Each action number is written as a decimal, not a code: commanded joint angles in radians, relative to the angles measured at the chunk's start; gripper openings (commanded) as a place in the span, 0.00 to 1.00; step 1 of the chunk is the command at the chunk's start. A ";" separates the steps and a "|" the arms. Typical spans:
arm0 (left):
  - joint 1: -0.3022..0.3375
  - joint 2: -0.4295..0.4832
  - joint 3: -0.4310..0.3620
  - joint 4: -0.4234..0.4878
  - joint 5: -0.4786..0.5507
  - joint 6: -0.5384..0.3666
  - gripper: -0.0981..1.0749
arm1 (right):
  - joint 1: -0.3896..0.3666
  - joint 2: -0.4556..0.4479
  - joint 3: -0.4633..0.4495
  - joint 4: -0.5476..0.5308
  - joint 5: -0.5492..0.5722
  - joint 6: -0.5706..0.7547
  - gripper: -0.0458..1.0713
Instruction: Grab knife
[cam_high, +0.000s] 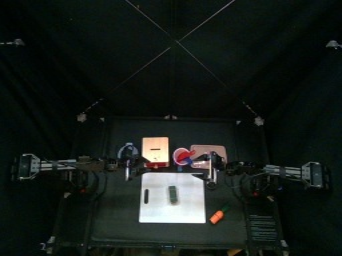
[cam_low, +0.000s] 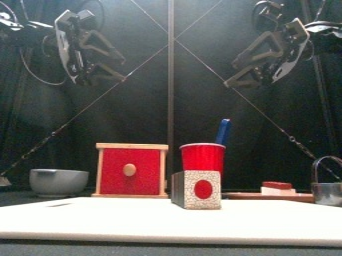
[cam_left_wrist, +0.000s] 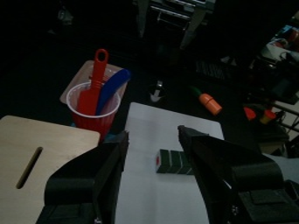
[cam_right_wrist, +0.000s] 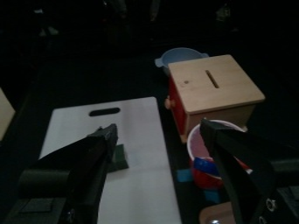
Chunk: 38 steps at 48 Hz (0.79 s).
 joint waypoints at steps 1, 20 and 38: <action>0.011 -0.003 -0.020 -0.006 -0.012 0.002 0.82 | 0.000 -0.018 -0.035 -0.051 0.043 0.002 0.97; 0.025 -0.002 -0.034 -0.031 -0.014 0.002 0.82 | 0.017 -0.028 -0.087 -0.112 0.425 -0.005 0.97; 0.038 -0.003 -0.034 -0.035 -0.012 0.003 0.82 | 0.066 0.012 -0.230 0.206 0.672 -0.471 0.97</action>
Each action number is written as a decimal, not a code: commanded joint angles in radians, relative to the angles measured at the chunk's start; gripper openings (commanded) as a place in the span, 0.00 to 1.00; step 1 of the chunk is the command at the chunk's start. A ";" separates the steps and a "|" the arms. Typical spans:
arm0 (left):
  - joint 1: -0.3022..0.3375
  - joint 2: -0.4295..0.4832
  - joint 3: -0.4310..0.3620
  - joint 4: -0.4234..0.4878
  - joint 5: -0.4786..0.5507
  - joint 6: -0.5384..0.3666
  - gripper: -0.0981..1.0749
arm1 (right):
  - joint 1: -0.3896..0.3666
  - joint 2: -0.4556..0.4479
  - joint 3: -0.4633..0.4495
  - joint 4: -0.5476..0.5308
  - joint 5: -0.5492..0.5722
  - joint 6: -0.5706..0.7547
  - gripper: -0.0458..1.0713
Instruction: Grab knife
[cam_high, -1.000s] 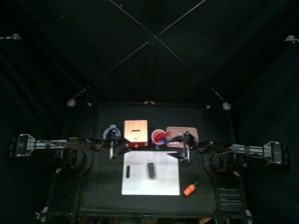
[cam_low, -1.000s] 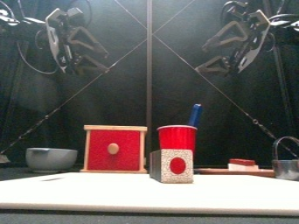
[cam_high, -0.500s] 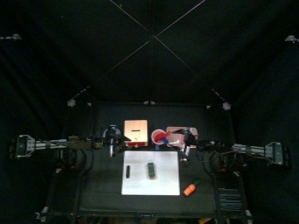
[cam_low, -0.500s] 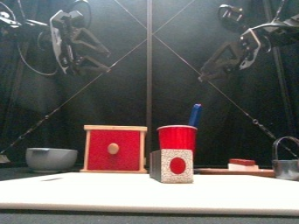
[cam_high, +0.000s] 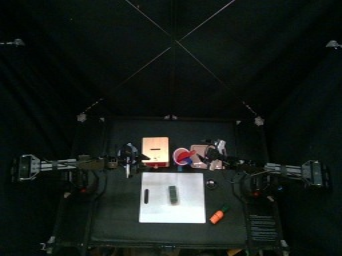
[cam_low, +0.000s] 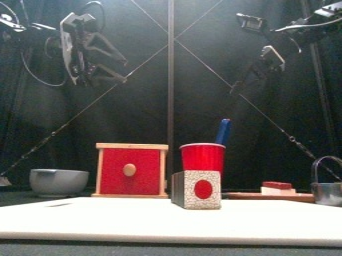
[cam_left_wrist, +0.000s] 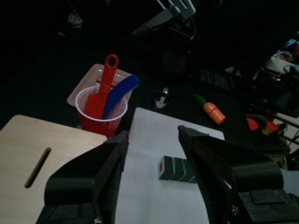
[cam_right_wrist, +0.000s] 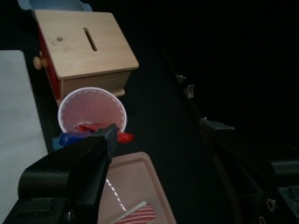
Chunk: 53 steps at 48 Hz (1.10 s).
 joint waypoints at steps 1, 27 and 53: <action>0.008 -0.002 -0.026 0.000 -0.008 0.002 0.82 | 0.000 -0.003 -0.066 0.143 0.040 -0.132 0.97; 0.046 -0.002 -0.018 -0.002 -0.012 0.000 0.82 | -0.052 -0.006 -0.026 0.497 0.094 -0.716 0.97; 0.075 -0.002 -0.009 -0.032 -0.012 -0.002 0.82 | -0.038 0.184 -0.046 0.166 0.015 -0.730 0.97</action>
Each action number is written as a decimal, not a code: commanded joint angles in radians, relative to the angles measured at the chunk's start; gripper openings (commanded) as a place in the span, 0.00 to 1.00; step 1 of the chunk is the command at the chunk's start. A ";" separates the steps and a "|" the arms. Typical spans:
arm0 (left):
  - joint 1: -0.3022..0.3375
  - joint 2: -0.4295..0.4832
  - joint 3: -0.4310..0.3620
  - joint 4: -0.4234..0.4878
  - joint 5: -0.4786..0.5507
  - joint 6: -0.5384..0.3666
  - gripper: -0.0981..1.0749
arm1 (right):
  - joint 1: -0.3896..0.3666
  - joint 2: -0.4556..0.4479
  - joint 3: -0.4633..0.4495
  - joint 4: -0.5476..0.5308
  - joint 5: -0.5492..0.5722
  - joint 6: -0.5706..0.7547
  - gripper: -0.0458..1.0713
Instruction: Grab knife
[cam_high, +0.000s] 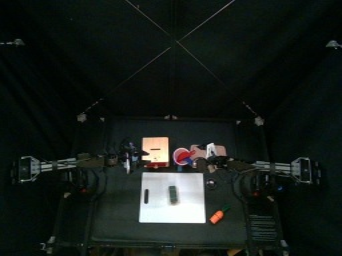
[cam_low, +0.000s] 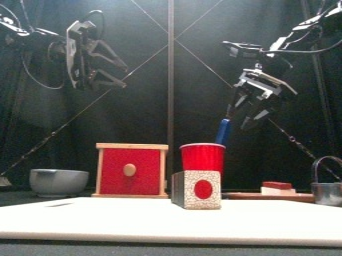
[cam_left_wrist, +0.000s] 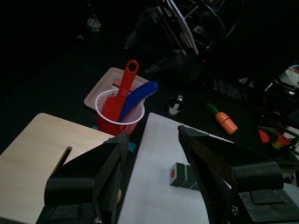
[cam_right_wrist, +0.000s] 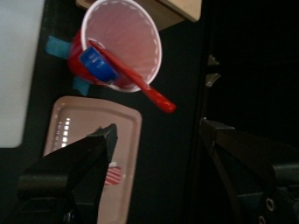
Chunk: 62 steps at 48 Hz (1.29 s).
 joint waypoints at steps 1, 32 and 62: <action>0.008 -0.002 -0.011 -0.009 -0.009 0.003 0.82 | 0.005 0.014 -0.032 -0.060 -0.020 -0.002 0.97; 0.026 -0.002 0.006 -0.041 -0.008 0.003 0.82 | 0.023 0.112 -0.061 -0.146 -0.060 -0.002 0.86; 0.041 -0.002 0.014 -0.044 -0.002 0.003 0.82 | 0.020 0.121 -0.061 -0.160 -0.060 -0.002 0.57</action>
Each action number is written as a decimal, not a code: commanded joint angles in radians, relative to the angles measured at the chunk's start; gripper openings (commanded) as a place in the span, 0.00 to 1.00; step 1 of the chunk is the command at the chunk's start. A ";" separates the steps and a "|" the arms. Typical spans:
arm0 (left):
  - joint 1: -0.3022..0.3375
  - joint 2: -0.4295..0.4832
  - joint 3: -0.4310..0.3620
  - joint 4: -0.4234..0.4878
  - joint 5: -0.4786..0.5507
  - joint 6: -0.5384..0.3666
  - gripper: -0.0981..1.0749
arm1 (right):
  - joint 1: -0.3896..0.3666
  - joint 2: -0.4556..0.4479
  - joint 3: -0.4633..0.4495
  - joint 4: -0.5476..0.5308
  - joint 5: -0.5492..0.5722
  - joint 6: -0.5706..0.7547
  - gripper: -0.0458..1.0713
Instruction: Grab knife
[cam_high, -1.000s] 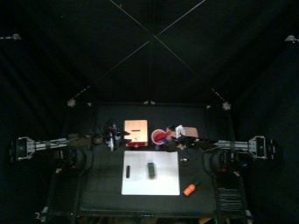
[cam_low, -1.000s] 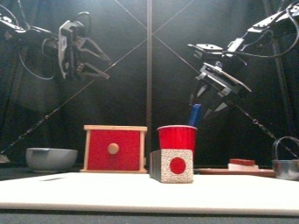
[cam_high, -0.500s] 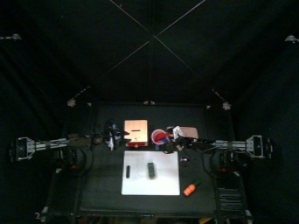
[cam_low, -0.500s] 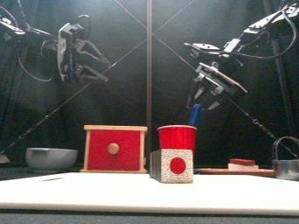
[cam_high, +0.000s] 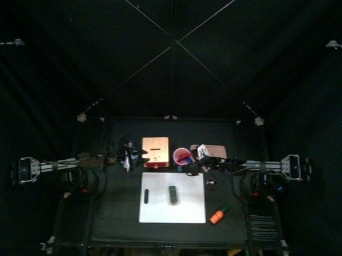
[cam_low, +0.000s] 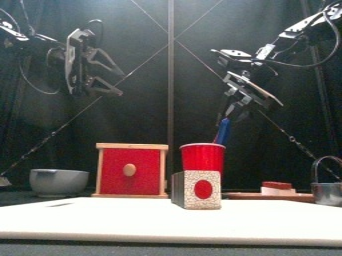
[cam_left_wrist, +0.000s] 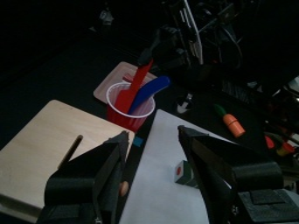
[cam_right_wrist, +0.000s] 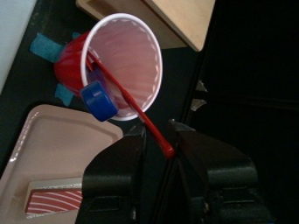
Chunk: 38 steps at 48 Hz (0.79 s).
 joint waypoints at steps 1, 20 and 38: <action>0.008 -0.002 -0.011 -0.002 -0.003 0.002 0.82 | -0.002 -0.011 -0.021 -0.003 -0.005 0.003 0.56; 0.023 -0.002 -0.011 -0.002 -0.002 0.002 0.82 | -0.002 -0.063 -0.031 -0.014 -0.006 0.005 0.34; 0.031 -0.002 -0.011 -0.002 -0.002 0.002 0.82 | -0.005 -0.244 -0.006 -0.009 -0.005 0.021 0.34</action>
